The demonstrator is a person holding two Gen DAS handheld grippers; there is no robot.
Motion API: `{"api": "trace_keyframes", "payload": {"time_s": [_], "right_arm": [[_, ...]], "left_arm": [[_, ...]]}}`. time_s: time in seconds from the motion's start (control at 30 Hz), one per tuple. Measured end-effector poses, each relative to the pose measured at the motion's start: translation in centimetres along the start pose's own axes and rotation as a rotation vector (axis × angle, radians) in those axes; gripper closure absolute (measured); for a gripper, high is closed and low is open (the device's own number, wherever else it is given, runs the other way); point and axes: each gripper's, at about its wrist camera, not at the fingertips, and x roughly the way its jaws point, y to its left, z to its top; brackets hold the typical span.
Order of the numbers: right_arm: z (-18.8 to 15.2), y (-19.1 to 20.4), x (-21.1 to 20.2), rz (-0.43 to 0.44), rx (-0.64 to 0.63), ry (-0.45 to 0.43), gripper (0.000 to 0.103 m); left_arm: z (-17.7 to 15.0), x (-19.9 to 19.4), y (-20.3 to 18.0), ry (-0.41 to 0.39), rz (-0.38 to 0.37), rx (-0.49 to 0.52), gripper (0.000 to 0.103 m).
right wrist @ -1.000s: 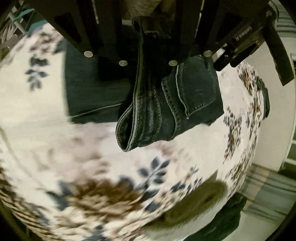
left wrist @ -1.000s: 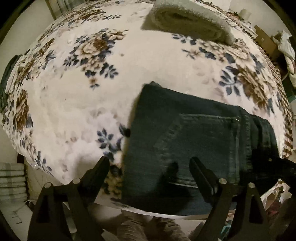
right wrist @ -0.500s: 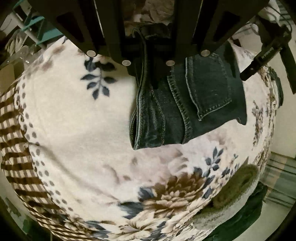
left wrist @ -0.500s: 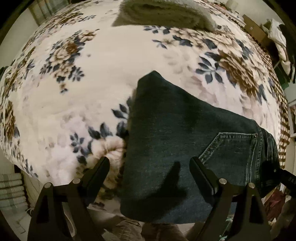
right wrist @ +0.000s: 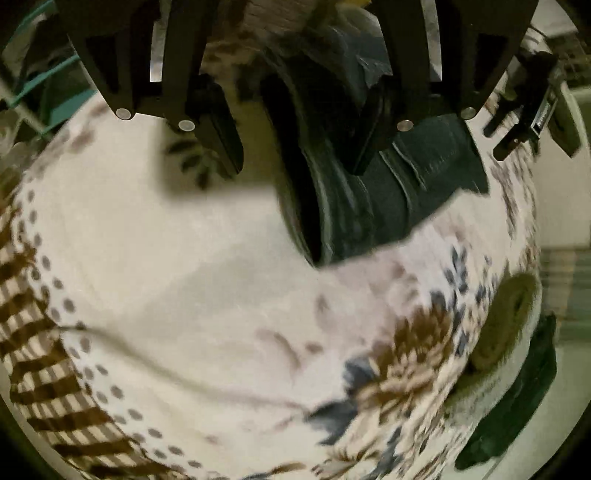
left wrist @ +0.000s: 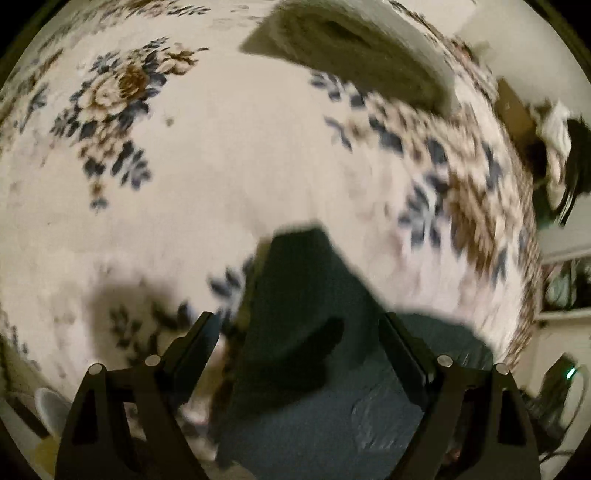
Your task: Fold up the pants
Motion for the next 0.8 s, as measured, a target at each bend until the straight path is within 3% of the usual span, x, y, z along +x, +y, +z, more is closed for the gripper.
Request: {"api": "trace_keyframes", "payload": {"time_s": [0.1,0.2,0.23,0.27,0.3,0.33,0.37,0.4,0.5,0.67,0.8], "right_arm": [[1.4,1.0,0.3,0.019,0.054,-0.040,0.041],[2.8,1.6,1.7,0.027,0.081,-0.018,0.039],[3.1,1.7,2.3,0.020,0.089,-0.002,0.038],[3.2,1.8,2.8,0.019,0.091,0.006,0.038],[3.4,1.8,3.1,0.024,0.089,0.013,0.038],[3.5,1.9,3.3,0.026,0.081,0.019,0.039],[3.6,2.1,3.4,0.017,0.069,0.016,0.043],[3.6,2.2,3.2,0.007,0.053,-0.001,0.052],[3.4,2.7,3.2,-0.027,0.019,-0.016,0.058],[3.4,3.0,3.5,-0.043,0.029,-0.014,0.060],[3.7,2.4,3.0,0.006,0.048,0.027,0.050]], "left_arm": [[1.9,2.3,0.5,0.045,-0.009,-0.054,0.015],[3.3,5.4,1.1,0.133,-0.039,-0.071,0.020],[3.5,6.2,1.2,0.143,-0.049,-0.063,0.027],[3.5,6.5,1.2,0.142,-0.062,-0.050,0.054],[3.6,6.7,1.1,0.134,-0.067,-0.036,0.069],[3.6,6.6,1.0,0.124,-0.060,-0.022,0.073],[3.7,6.3,0.9,0.098,-0.045,-0.007,0.090],[3.8,6.1,1.0,0.078,-0.042,-0.001,0.096],[4.3,5.8,2.5,0.049,-0.032,-0.039,0.097],[4.7,5.3,3.3,0.036,-0.001,-0.068,0.102],[4.6,3.2,4.1,0.027,-0.016,-0.088,0.098]]}}
